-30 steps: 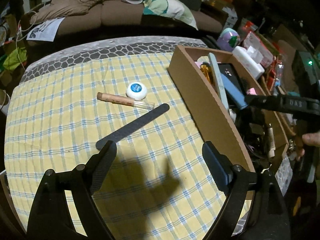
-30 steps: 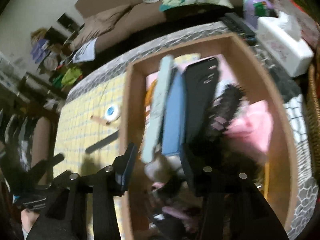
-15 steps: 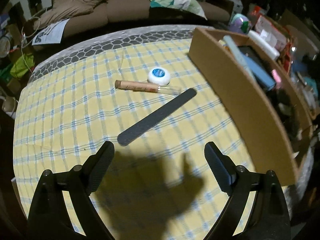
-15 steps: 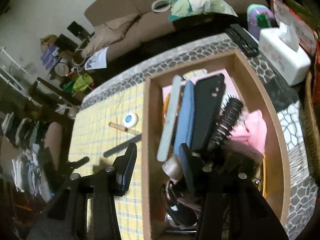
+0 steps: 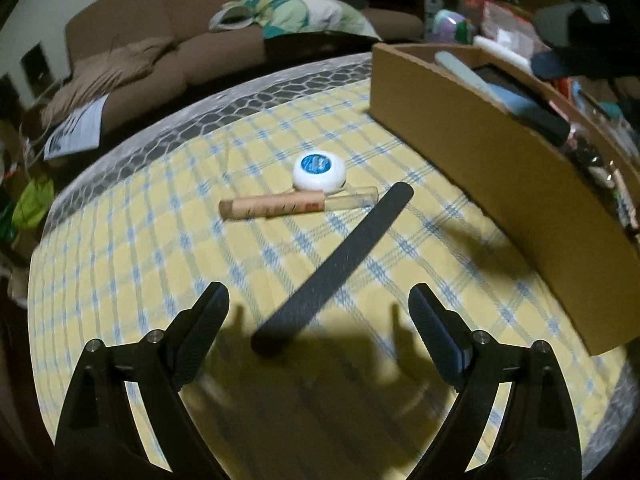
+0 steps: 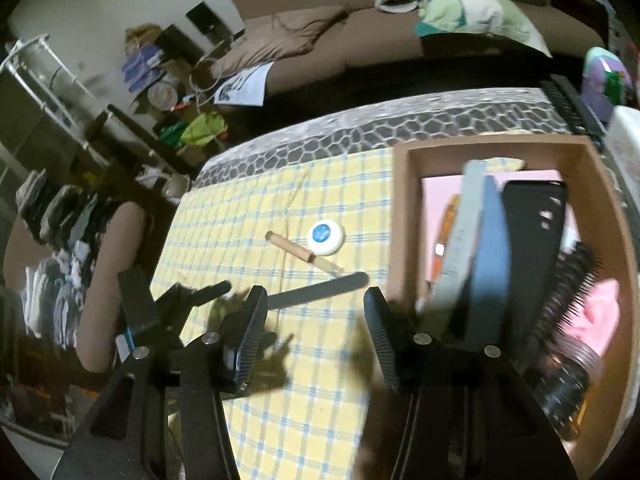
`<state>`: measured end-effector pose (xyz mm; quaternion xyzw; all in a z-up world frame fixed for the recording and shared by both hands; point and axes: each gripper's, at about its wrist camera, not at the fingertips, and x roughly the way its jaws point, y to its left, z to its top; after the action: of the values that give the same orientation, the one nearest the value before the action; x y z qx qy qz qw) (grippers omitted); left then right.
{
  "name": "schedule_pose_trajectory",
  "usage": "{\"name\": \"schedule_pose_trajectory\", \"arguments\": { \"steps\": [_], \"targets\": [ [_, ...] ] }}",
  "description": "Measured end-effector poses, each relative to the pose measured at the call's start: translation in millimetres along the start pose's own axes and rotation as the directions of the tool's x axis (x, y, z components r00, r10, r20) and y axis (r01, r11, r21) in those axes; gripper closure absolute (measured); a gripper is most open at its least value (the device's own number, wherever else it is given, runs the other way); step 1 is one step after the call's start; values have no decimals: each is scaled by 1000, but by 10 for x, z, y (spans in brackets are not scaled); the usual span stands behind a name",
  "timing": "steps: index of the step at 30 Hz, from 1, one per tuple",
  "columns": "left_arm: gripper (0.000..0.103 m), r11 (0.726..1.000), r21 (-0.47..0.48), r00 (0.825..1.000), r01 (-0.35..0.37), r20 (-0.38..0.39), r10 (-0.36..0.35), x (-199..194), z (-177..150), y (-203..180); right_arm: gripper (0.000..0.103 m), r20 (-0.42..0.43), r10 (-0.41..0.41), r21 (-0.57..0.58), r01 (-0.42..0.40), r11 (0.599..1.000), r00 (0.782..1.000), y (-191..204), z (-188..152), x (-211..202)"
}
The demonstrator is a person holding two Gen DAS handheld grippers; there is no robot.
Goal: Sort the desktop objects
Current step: 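Withdraw both grippers from the box back over the bed, then grasp the black emery board with the left gripper while the right gripper grasps the wooden stick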
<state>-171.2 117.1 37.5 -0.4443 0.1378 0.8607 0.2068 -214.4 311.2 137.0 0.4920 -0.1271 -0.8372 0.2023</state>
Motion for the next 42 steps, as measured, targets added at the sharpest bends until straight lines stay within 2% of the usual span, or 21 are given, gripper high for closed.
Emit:
{"name": "schedule_pose_trajectory", "arguments": {
  "steps": [3, 5, 7, 8, 11, 12, 15, 18, 22, 24, 30, 32, 34, 39, 41, 42],
  "targets": [
    [13, 999, 54, 1000, 2, -12, -2, 150, 64, -28, 50, -17, -9, -32, 9, 999, 1000, 52, 41, 181],
    [19, 996, 92, 999, 6, -36, -2, 261, 94, -63, 50, -25, -12, -43, 11, 999, 1000, 60, 56, 258],
    [33, 993, 116, 998, 14, -65, -7, 365, 116, -72, 50, -34, -19, -59, 17, 998, 999, 82, 76, 326],
    [34, 993, 111, 997, 40, -76, -31, 409, 122, -60, 50, -38, -23, -68, 20, 997, 999, 90, 88, 359],
    [52, 992, 69, 993, 103, -71, -98, 420, 114, -3, 50, -46, -37, -86, 33, 996, 998, 100, 115, 427],
    [69, 993, 62, 993, 105, -65, -100, 397, 98, 17, 50, -47, -40, -86, 36, 996, 998, 89, 129, 446],
    [78, 989, 3, 987, 150, -63, -149, 312, 45, 143, 50, -47, -48, -89, 43, 995, 998, 89, 173, 525],
    [80, 989, -22, 986, 149, -77, -150, 208, -113, 275, 50, -63, -59, -119, 51, 992, 996, 188, 183, 657],
    [83, 977, -123, 978, 176, -87, -187, -9, -360, 486, 50, -100, -90, -207, 68, 976, 991, 435, 194, 933],
    [83, 974, -136, 977, 181, -87, -194, -82, -451, 550, 50, -115, -121, -265, 87, 960, 986, 620, 194, 1130],
    [83, 971, -168, 978, 171, -88, -187, -199, -617, 613, 52, -118, -152, -316, 108, 943, 981, 842, 242, 1490],
    [79, 973, -167, 980, 161, -92, -178, -183, -624, 599, 52, -128, -181, -359, 125, 925, 975, 914, 238, 1636],
    [70, 974, -159, 981, 162, -85, -177, -168, -613, 584, 52, -139, -225, -418, 149, 896, 964, 1004, 204, 1796],
    [66, 980, -133, 985, 145, -78, -157, -91, -554, 479, 51, -173, -304, -506, 180, 844, 937, 1012, 121, 2162],
    [79, 979, -150, 986, 135, -74, -148, -101, -561, 516, 55, -146, -327, -541, 201, 816, 934, 1012, 109, 2183],
    [84, 978, -161, 987, 132, -72, -145, -102, -563, 547, 65, -140, -339, -548, 212, 809, 930, 1010, 105, 2181]
  ]
}}
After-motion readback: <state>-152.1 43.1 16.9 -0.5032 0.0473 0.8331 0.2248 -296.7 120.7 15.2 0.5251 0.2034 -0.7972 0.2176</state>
